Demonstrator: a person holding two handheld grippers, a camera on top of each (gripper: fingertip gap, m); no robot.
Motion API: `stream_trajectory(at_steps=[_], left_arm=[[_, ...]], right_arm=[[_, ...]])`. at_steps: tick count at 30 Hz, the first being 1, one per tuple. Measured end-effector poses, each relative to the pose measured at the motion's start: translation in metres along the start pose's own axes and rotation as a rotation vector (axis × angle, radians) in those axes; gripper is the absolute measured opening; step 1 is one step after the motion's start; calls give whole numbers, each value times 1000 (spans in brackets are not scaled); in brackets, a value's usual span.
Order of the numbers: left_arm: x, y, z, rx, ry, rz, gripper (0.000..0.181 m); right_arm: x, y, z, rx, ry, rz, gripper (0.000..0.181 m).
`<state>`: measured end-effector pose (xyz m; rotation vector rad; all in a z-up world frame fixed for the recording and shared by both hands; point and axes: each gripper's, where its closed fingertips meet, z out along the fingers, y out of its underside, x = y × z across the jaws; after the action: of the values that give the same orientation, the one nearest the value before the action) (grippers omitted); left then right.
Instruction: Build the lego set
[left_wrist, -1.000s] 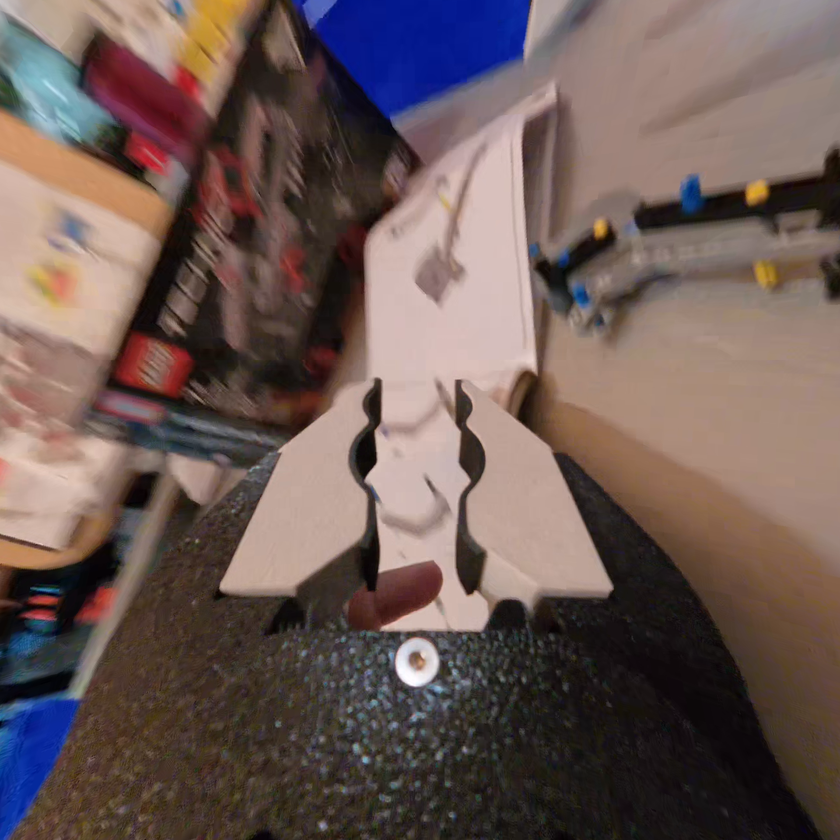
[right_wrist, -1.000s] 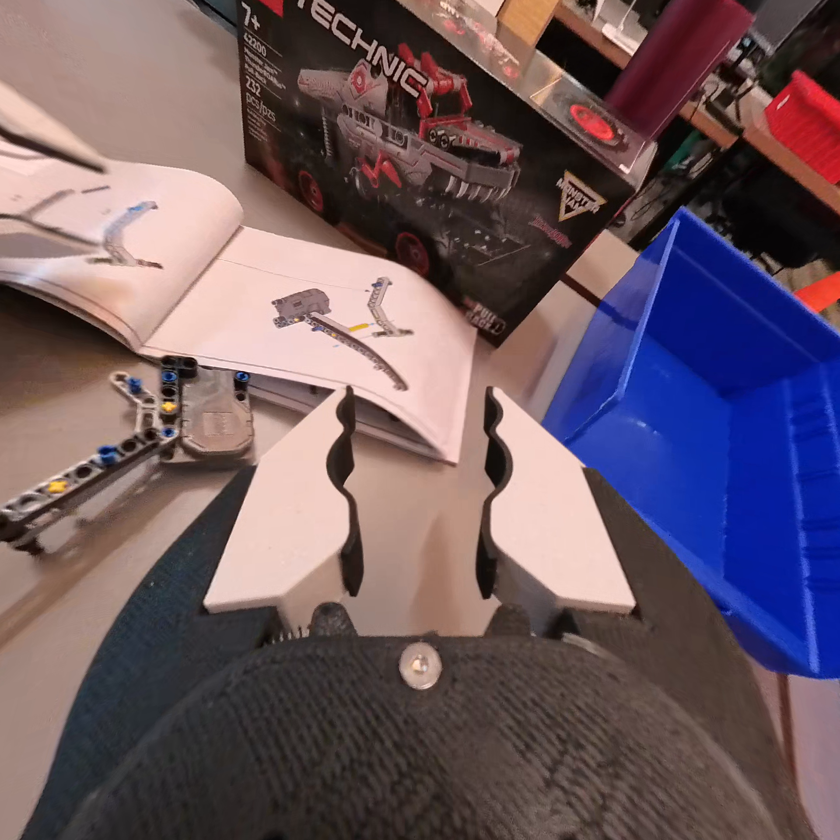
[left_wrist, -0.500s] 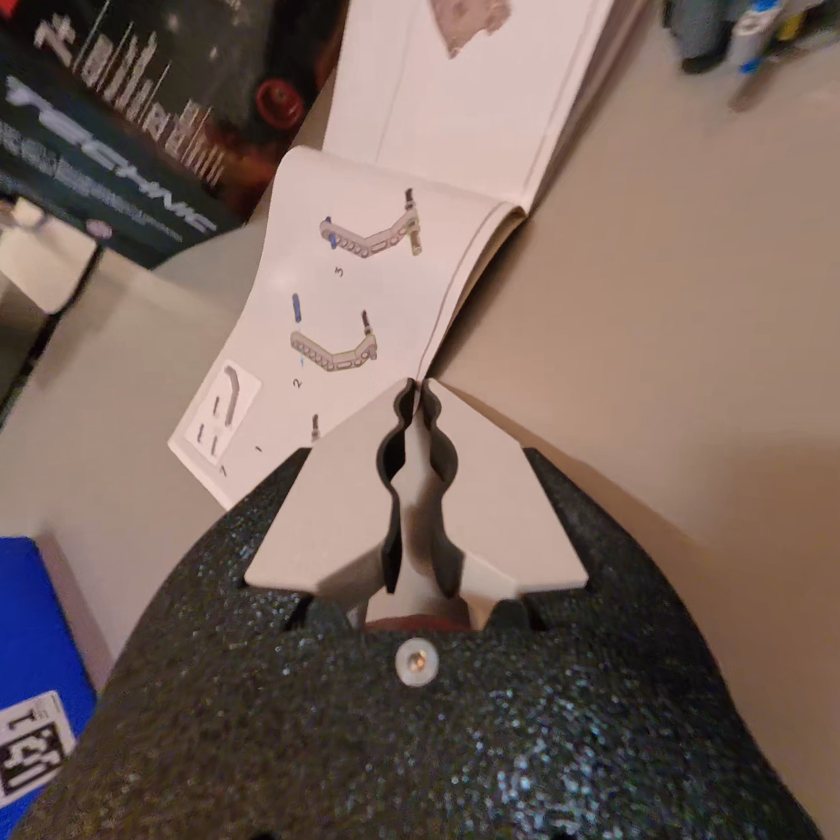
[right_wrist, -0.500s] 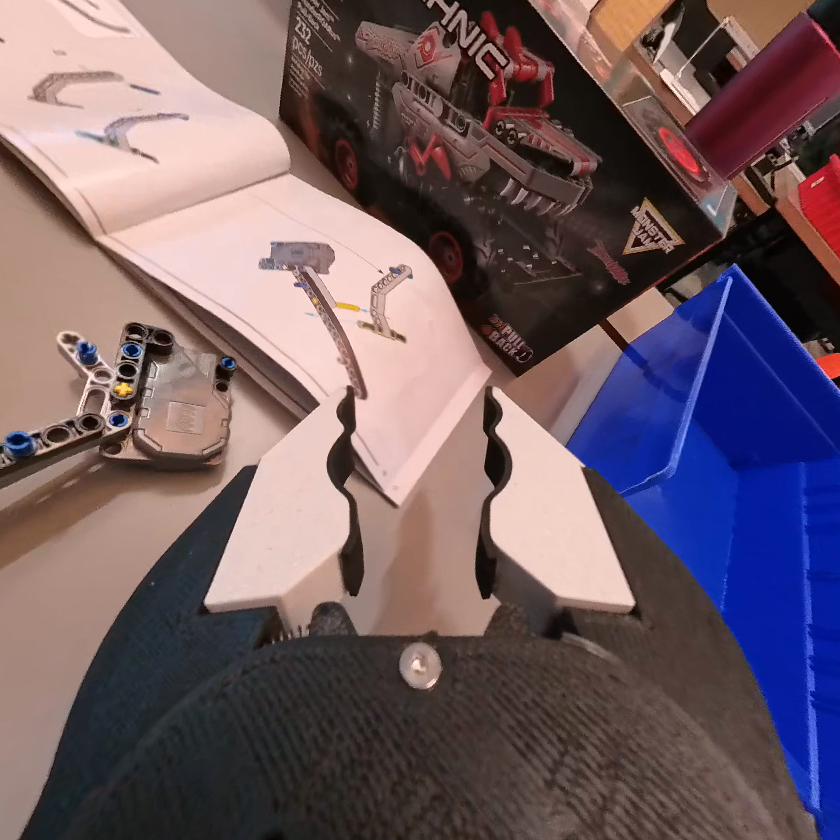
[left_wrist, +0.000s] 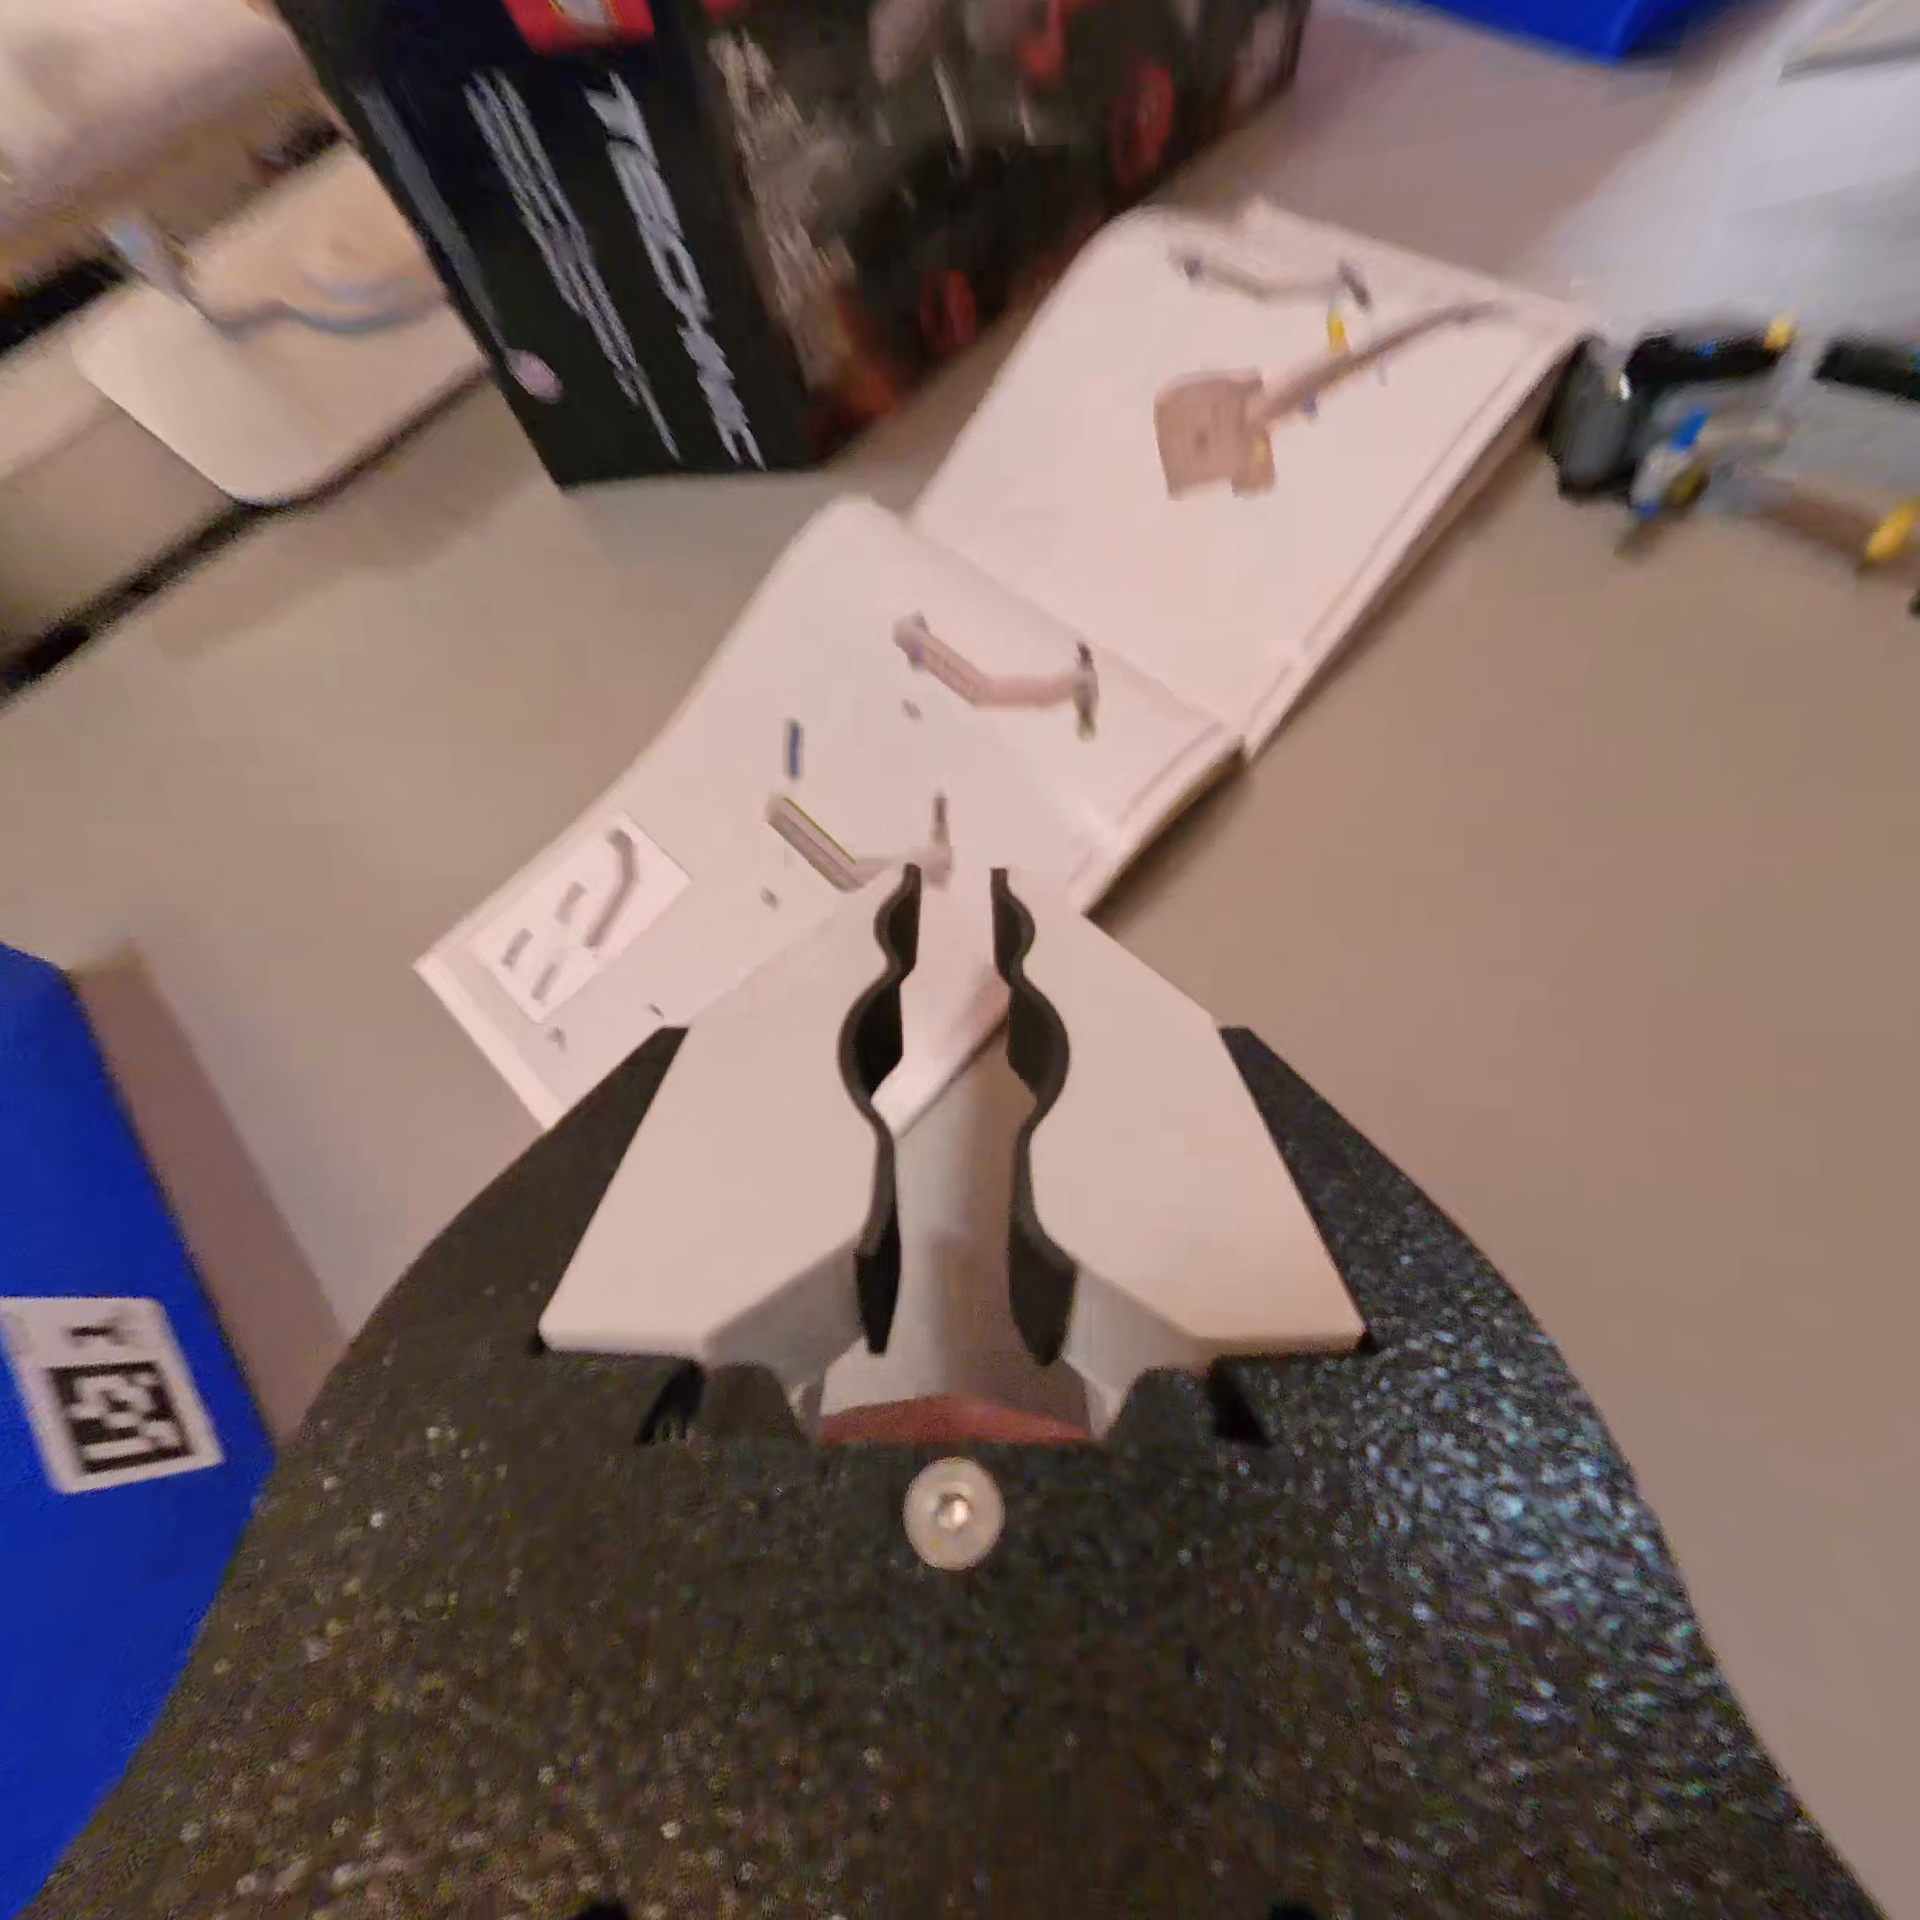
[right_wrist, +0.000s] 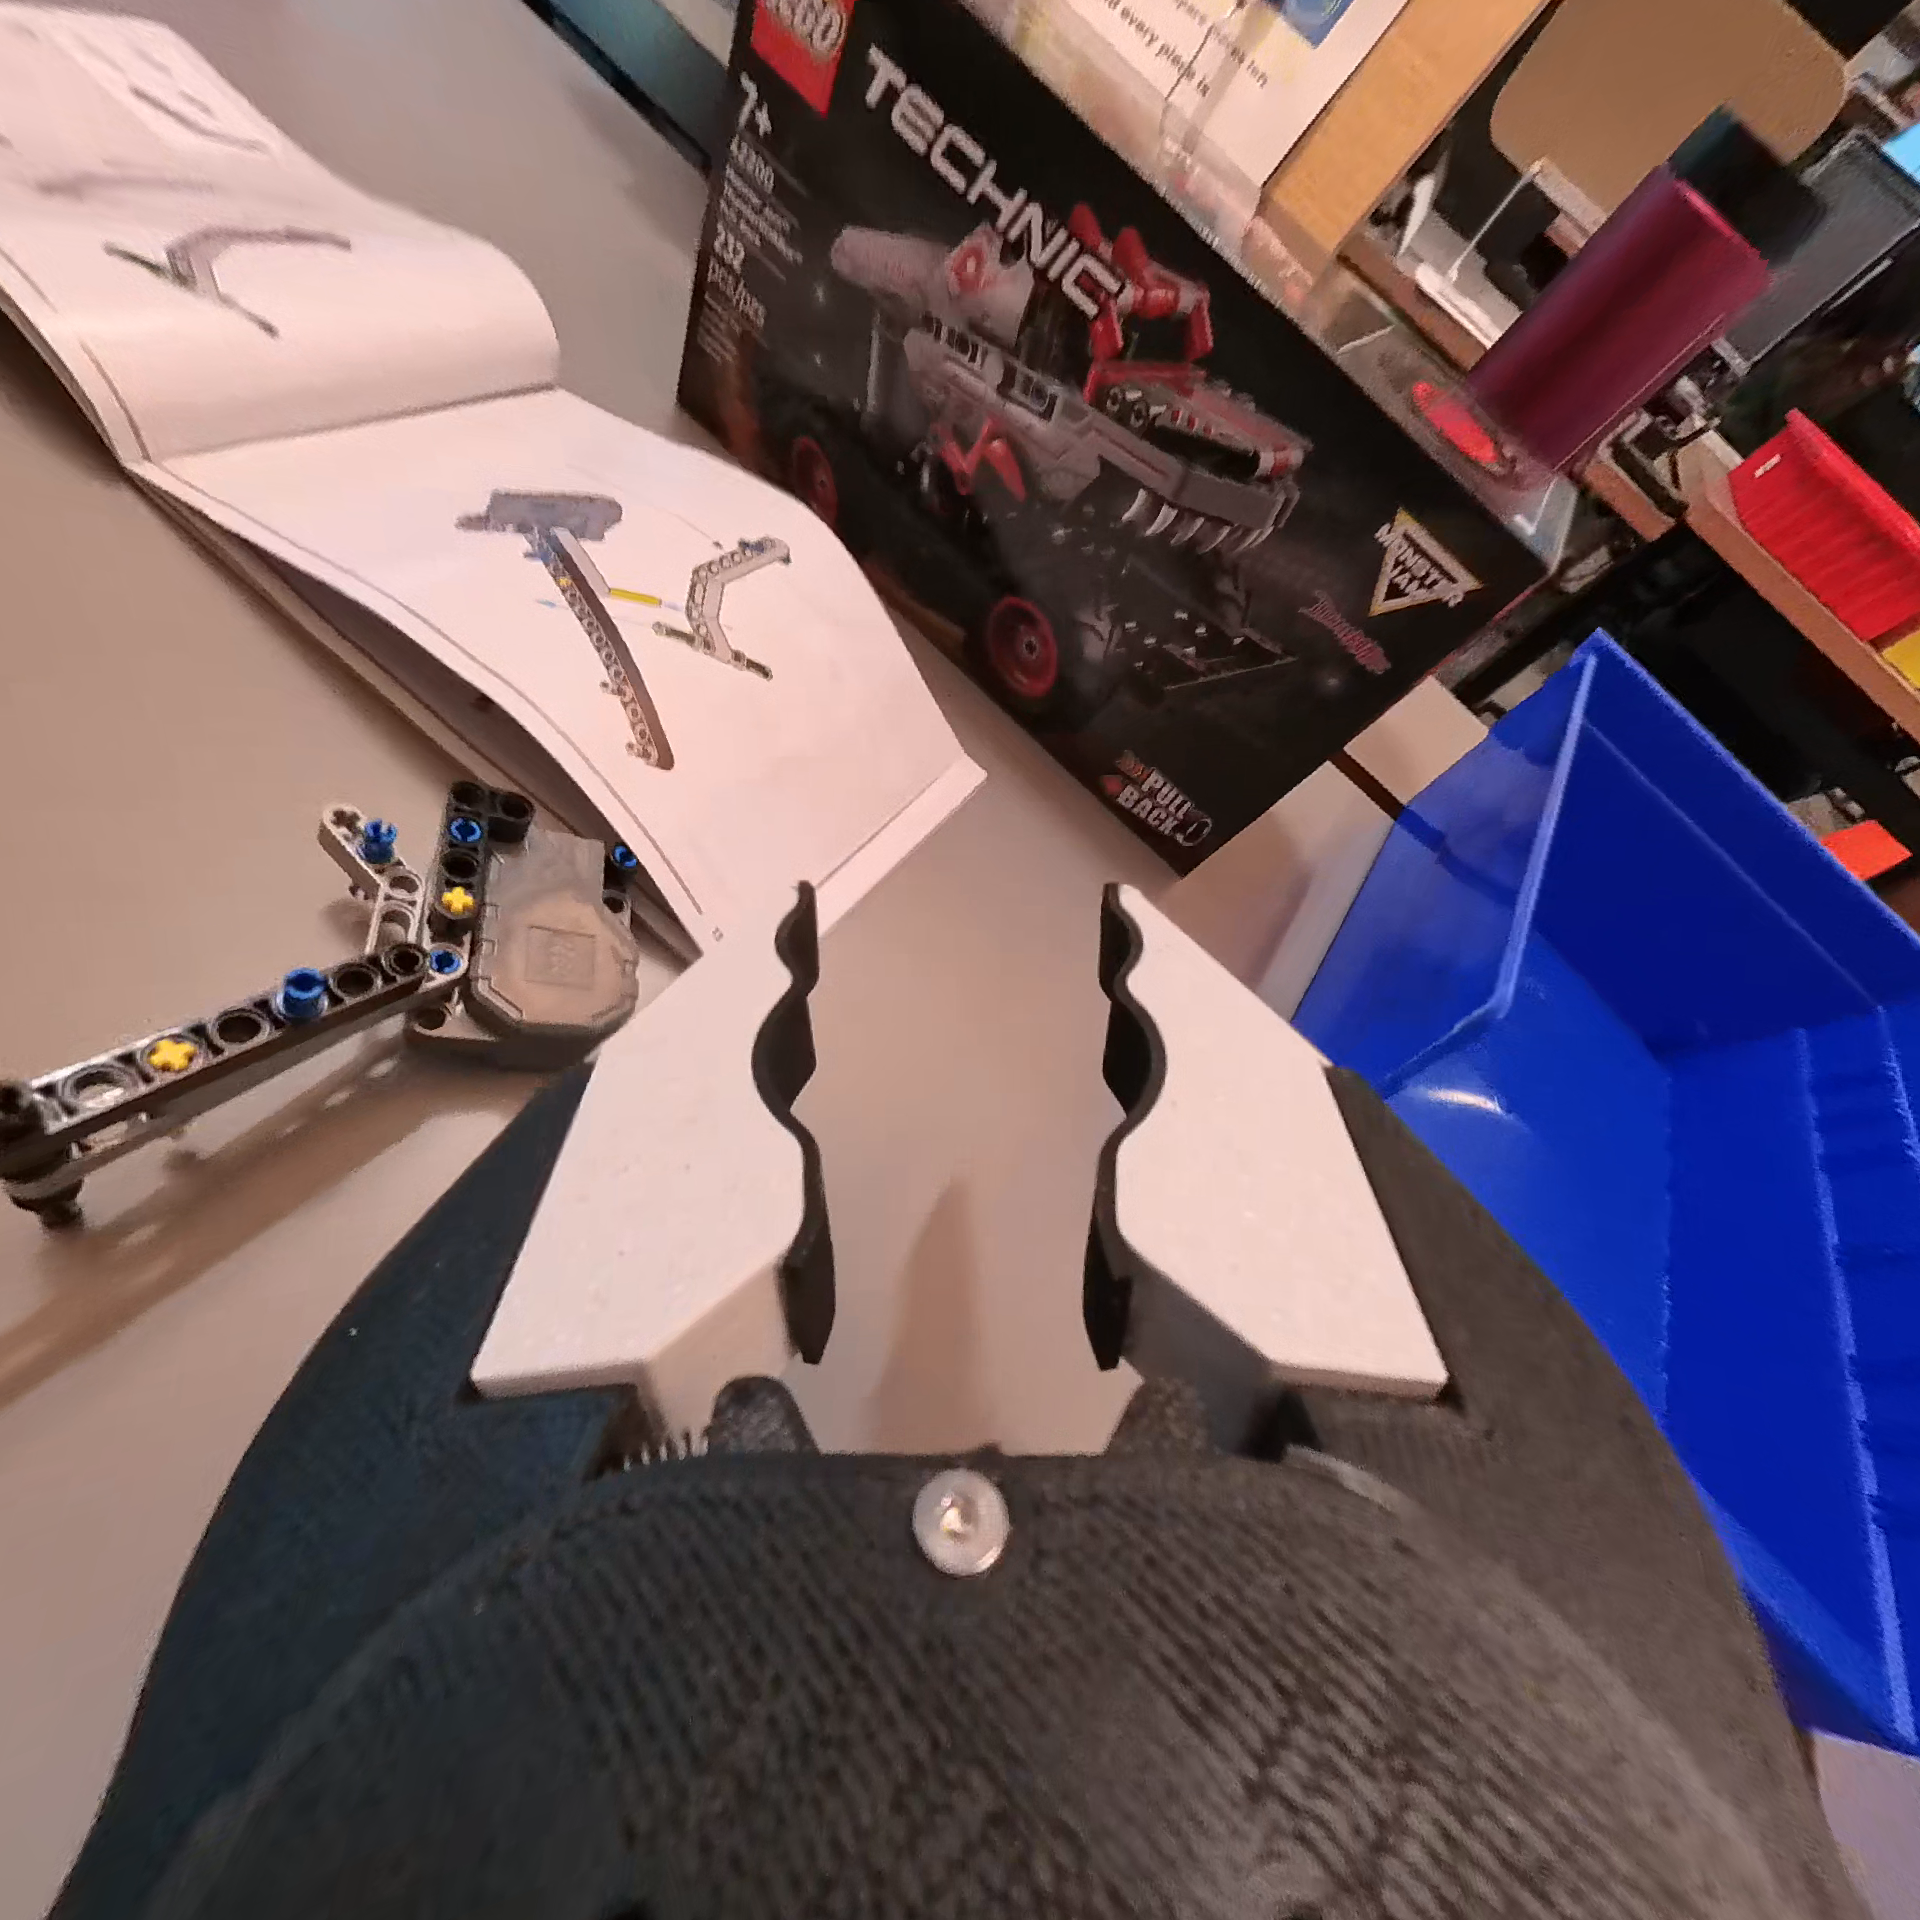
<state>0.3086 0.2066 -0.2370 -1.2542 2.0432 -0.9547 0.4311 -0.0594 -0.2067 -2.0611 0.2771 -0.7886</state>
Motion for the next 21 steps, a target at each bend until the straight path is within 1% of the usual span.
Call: stream_trajectory(at_steps=[1, 3, 4, 6, 10, 12, 13, 15, 16, 17, 18, 19, 21], left_arm=[[-7, -9, -2, 38, -34, 0, 11], [-19, -24, 0, 87, -92, 3, 13], [-20, -30, 4, 99, -96, 15, 13], [-20, -37, 17, 106, -96, 42, 13], [-11, -45, 48, 118, -57, 49, 16], [-12, -39, 59, 98, -91, 68, 16], [-14, -32, 62, 67, -117, 90, 15], [-20, -15, 67, -12, -167, 157, 13], [-25, -6, 69, -50, -199, 190, 13], [-29, 0, 70, -80, -224, 222, 5], [-30, 1, 70, -86, -238, 247, 6], [-31, 1, 71, -85, -250, 256, 6], [-34, 2, 71, -93, -262, 244, 4]], right_arm=[[1, -3, 1, 19, 0, 1, 52], [1, -8, 7, 48, -16, -10, 52], [3, -9, 12, 50, -20, -19, 51], [7, -15, 25, 72, -42, -47, 50], [7, -35, 57, 150, -142, -107, 49], [7, -38, 73, 155, -148, -167, 47], [8, -37, 81, 143, -138, -200, 46], [17, -34, 91, 128, -39, -245, 40], [17, -31, 92, 120, -20, -270, 40], [11, -27, 91, 105, -33, -315, 39], [10, -25, 90, 109, -18, -345, 39], [8, -24, 89, 120, -10, -343, 38], [-4, -19, 89, 128, -68, -291, 38]])
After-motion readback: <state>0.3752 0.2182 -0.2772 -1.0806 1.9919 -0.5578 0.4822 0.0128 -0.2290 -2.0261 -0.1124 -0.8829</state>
